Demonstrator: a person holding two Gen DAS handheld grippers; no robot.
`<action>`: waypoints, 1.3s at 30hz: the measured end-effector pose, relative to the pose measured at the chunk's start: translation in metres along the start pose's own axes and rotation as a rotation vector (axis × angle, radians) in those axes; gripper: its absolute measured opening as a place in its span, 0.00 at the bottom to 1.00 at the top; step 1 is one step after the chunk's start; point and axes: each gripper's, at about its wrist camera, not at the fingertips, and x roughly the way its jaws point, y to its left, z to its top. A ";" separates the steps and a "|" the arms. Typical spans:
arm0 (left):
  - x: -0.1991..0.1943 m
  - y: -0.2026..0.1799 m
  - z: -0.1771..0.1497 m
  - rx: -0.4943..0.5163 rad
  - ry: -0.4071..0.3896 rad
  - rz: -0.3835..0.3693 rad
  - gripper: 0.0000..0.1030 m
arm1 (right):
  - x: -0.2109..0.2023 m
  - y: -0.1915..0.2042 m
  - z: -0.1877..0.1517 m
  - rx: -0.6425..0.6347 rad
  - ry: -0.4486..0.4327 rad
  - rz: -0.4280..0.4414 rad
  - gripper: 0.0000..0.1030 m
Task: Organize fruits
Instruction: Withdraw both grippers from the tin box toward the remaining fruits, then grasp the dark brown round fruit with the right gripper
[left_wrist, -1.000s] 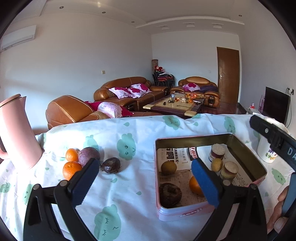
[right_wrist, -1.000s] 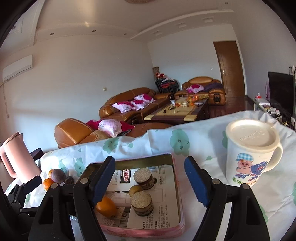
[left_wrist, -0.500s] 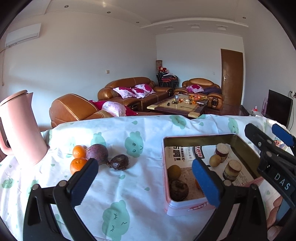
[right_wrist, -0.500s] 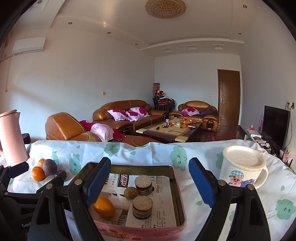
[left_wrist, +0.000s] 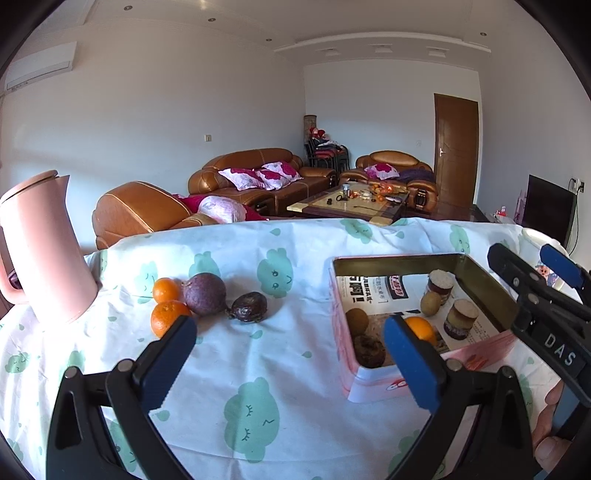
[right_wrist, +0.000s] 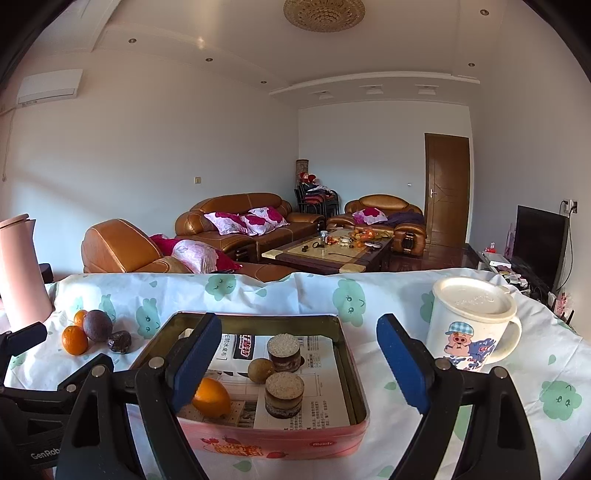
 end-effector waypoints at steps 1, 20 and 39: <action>0.001 0.005 0.000 -0.003 0.006 0.005 1.00 | -0.001 0.004 0.000 -0.005 0.004 0.005 0.84; 0.044 0.168 0.000 -0.146 0.149 0.292 1.00 | 0.042 0.148 -0.003 -0.102 0.196 0.216 0.84; 0.060 0.196 -0.001 -0.145 0.229 0.338 1.00 | 0.151 0.212 -0.019 -0.160 0.583 0.265 0.39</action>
